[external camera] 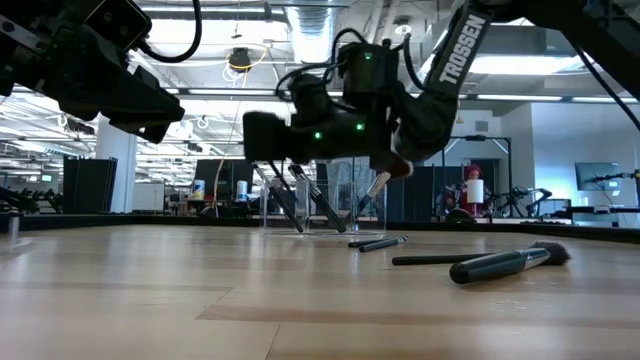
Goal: Put items in baskets/containers
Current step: Put the eyeshadow brush into the transparent organizer, then put the liner brush into the transparent organizer
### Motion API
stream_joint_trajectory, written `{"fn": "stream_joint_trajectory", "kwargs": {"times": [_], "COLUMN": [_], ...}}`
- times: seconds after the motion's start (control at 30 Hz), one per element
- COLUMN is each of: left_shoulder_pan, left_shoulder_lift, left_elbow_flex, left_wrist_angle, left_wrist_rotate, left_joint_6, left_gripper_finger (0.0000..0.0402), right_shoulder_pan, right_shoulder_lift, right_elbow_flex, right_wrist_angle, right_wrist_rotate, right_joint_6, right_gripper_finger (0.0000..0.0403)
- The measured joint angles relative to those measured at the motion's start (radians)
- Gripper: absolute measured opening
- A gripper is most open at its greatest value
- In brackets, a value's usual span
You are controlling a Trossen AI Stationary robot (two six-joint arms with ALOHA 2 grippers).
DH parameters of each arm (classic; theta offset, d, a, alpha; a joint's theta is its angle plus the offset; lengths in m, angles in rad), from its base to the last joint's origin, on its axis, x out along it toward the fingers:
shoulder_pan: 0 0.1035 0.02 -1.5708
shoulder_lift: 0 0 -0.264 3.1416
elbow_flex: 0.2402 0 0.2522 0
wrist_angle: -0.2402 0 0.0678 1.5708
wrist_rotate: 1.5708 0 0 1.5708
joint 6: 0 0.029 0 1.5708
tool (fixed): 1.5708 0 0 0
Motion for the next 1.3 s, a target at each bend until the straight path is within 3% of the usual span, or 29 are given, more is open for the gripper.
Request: {"fn": "stream_joint_trajectory", "kwargs": {"times": [0.33,0.6,0.77,0.9,1.13,1.3], "left_shoulder_pan": [0.000,0.000,0.000,0.000,0.027,0.090], "left_shoulder_lift": [0.000,0.000,0.000,0.044,0.360,0.546], "left_elbow_flex": [0.000,0.000,0.000,0.000,0.170,0.312], "left_wrist_angle": [0.000,0.000,0.009,0.112,0.214,0.211], "left_wrist_rotate": [0.001,0.001,-0.005,-0.073,-0.114,-0.161], "left_joint_6": [0.000,-0.003,-0.031,-0.035,-0.020,-0.065], "left_gripper_finger": [0.0078,0.0078,0.0078,0.0078,0.0078,0.0078], "right_shoulder_pan": [0.034,0.100,0.178,0.232,0.335,0.436], "right_shoulder_lift": [-0.008,-0.119,-0.353,-0.570,-0.802,-0.853], "right_elbow_flex": [0.000,0.000,0.000,0.000,0.000,-0.035], "right_wrist_angle": [-0.064,-0.161,-0.577,-1.049,-1.672,-1.897], "right_wrist_rotate": [0.135,0.139,0.133,0.133,0.137,0.148], "right_joint_6": [-0.001,-0.025,0.005,0.220,0.608,0.773], "right_gripper_finger": [0.0061,0.0092,0.0110,0.0118,0.0114,0.0106]}}
